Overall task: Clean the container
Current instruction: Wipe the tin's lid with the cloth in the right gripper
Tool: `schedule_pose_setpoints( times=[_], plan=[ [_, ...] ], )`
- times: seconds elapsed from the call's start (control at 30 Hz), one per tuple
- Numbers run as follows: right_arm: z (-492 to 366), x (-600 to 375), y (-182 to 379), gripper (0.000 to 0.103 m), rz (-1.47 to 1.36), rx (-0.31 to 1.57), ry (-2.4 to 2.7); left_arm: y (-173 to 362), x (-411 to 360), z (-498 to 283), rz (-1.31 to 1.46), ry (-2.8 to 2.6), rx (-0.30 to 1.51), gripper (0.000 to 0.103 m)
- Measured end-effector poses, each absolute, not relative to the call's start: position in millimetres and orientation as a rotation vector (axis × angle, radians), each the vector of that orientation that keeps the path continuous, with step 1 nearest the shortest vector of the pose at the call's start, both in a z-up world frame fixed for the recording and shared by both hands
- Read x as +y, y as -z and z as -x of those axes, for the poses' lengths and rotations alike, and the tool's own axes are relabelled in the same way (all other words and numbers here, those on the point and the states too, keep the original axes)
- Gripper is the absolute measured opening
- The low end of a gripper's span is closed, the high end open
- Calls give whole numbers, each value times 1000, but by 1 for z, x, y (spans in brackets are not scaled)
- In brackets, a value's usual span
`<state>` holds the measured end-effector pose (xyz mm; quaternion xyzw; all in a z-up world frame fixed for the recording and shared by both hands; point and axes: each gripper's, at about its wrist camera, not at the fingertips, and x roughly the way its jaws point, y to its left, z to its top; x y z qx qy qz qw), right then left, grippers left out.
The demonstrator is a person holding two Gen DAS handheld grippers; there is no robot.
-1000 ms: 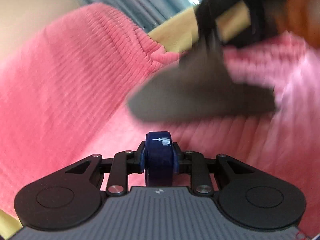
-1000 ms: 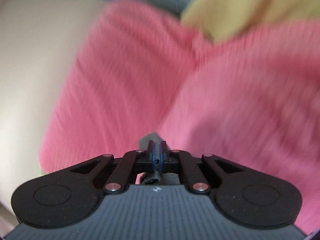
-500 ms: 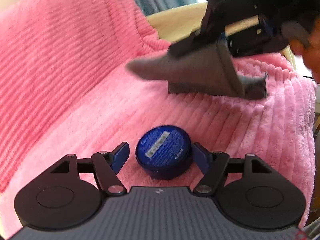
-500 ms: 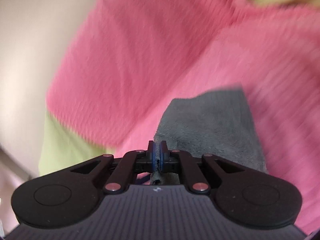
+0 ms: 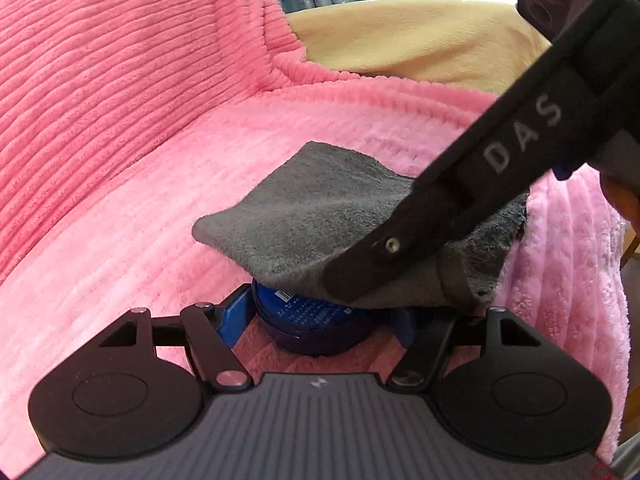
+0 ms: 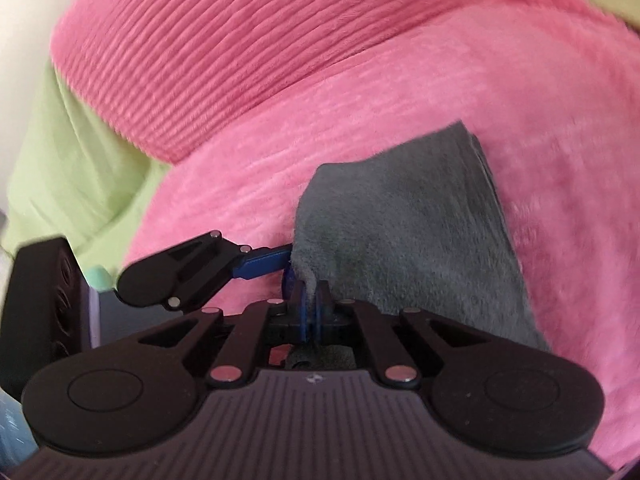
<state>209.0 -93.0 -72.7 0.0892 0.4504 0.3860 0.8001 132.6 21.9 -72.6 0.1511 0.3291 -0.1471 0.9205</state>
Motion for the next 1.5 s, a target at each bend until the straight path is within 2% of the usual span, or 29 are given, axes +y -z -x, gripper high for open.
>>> schedule_pose_setpoints(
  times=[0.17,0.4,0.53,0.83,0.97,1.5],
  plan=[
    [-220,-87,76,0,-197,909,-802,71,23,-138,-296,302,686,69],
    [-237,-103,90,0,-408,868,-737,68,27,-145,-253,294,694,69],
    [-235,-120,74,1,-398,839,-669,68,27,-146,-261,293,687,69],
    [-228,-111,75,4,-321,985,-858,68,28,-146,-279,298,672,69],
    [-225,-107,75,1,-280,1035,-931,70,26,-146,-300,297,668,69],
    [-234,-91,81,0,-299,842,-796,71,23,-145,-301,284,678,69]
  ],
)
